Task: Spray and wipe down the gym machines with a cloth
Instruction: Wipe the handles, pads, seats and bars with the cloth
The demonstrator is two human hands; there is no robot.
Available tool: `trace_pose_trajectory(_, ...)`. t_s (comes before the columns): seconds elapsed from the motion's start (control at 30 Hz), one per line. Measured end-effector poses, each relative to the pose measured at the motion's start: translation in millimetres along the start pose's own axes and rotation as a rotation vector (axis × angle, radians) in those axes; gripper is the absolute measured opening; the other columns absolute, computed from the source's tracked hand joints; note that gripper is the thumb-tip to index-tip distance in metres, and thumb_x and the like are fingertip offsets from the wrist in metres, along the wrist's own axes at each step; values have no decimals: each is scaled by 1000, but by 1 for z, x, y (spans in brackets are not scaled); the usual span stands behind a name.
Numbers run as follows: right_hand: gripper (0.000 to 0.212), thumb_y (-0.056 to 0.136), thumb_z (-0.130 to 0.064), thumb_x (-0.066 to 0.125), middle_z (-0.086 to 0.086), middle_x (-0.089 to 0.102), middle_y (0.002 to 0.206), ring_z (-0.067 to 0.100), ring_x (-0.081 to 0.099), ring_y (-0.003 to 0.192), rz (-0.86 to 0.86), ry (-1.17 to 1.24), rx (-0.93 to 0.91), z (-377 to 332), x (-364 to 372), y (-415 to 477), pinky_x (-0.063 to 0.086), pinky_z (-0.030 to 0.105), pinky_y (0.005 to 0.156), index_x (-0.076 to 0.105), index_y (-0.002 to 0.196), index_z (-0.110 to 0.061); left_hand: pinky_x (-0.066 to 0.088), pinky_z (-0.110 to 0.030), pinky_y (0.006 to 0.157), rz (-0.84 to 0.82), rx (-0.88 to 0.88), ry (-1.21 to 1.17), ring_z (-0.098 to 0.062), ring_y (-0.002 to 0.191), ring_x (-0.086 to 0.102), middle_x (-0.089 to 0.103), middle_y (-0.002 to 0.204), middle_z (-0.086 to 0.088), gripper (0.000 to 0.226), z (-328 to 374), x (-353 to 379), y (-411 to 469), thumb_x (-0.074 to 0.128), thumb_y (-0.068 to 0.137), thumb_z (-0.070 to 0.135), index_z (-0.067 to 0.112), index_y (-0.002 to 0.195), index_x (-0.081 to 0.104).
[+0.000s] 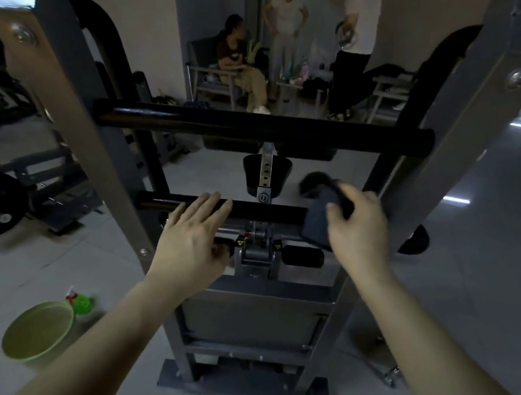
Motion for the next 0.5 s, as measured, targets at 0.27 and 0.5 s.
trace_pose_trajectory(0.27,40,103,-13,52,6,50,130,23,63,86,-103,-281,-57,-38,58,-3,53,32,75,59,142,-20,13,-47,128,-3,-16,28,-23,157,14,26,167,-7,81,-4,2,-4,65,83,37,20,158,36)
trace_pose_trajectory(0.5,41,102,-16,58,3,55,135,19,58,122,-410,12,-185,-62,95,4,45,25,99,60,142,-24,20,-50,125,26,-167,132,-29,156,18,26,166,-12,89,-25,2,-18,73,82,31,18,159,31)
Point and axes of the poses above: each hand's wrist, its own y-axis towards the middle knuckle, its own x-axis out of the palm, z = x × y, the point moved 3 cm from there along y, towards the middle knuckle
